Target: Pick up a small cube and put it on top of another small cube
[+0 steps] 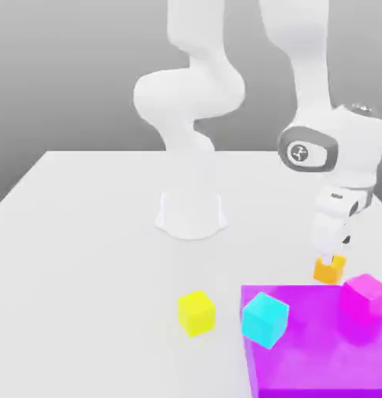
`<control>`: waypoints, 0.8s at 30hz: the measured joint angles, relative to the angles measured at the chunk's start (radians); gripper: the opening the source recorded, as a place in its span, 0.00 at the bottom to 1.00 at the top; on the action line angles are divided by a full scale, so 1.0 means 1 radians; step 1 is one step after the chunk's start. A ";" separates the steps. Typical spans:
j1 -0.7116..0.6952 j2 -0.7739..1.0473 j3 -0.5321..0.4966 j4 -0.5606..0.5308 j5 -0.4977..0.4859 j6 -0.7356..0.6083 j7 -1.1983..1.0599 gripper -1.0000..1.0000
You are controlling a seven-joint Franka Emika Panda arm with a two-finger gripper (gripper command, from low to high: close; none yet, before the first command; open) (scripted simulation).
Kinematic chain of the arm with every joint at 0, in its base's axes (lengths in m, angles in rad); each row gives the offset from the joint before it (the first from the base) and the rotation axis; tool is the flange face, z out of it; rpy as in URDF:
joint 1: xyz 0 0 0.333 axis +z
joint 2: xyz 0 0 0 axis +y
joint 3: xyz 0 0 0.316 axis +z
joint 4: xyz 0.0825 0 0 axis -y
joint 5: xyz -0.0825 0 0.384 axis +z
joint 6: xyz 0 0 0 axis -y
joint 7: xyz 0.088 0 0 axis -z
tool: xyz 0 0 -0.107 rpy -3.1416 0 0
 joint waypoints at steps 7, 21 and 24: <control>0.176 0.107 -0.203 0.025 -0.113 0.085 0.086 0.00; -0.014 -0.089 0.058 -0.025 0.180 -0.057 -0.133 0.00; -0.033 -0.157 0.071 -0.032 0.276 -0.117 -0.210 0.00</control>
